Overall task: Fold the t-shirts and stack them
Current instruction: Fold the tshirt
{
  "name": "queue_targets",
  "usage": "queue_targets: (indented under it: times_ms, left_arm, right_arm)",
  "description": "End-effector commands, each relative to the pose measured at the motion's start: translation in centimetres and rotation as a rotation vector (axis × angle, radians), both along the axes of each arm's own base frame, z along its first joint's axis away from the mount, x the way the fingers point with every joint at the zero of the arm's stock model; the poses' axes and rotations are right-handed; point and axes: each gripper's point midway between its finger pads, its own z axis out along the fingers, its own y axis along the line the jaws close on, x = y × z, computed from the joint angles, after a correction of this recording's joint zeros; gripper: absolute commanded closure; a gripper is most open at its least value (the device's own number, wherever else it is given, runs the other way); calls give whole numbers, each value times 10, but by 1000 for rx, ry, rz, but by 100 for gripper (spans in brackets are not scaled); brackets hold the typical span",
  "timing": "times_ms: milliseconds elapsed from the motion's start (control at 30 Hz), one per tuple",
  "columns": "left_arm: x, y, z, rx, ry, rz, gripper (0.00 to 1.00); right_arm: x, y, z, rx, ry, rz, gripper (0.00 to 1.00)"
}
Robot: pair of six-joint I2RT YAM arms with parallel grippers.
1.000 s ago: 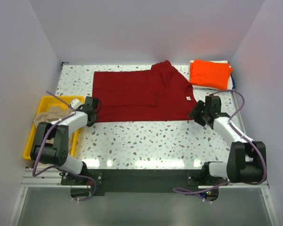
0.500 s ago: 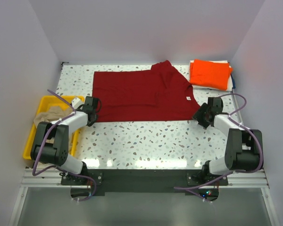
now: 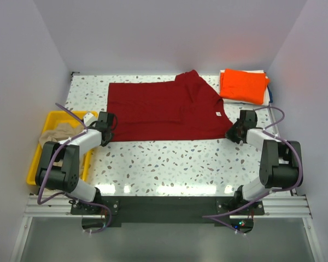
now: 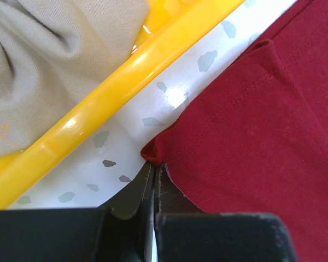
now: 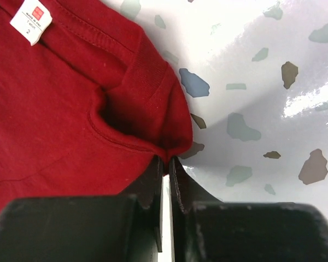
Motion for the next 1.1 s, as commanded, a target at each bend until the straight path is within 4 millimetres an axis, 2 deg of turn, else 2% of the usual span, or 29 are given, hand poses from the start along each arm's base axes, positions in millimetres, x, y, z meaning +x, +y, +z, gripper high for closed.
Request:
queue_targets:
  times_ms: [0,67,100,133,267,400,600,667,867,933,1067]
  left_arm:
    - [13,3,20,12,-67,-3,100]
    - [11,4,26,17,-74,0,100]
    - [10,5,27,20,-71,1,100]
    - [9,6,29,25,-69,4,100]
    - [-3,9,35,32,-46,12,100]
    - [-17,10,40,26,-50,13,100]
    - [-49,10,42,-2,-28,35,100]
    - [-66,9,34,-15,-3,40,100]
    - [-99,10,27,-43,15,61,100]
    - [-112,12,24,-42,38,75,100]
    - [-121,15,31,-52,-4,100,100]
  right_arm:
    - [5,-9,11,-35,-4,-25,100]
    - [5,-12,23,-55,-14,-28,100]
    - [-3,-14,24,-64,12,-34,100]
    - [-3,-20,35,-78,-9,-51,100]
    - [-17,-23,48,-69,11,-68,100]
    - [-41,-23,52,-54,63,-83,100]
    - [-80,-19,57,-22,95,-114,100]
    - [-100,-22,55,-43,136,-142,100]
    - [-138,-26,58,-73,173,-177,100]
    - [-147,-24,61,-65,164,-174,100]
    - [-163,-20,65,-60,150,-166,100]
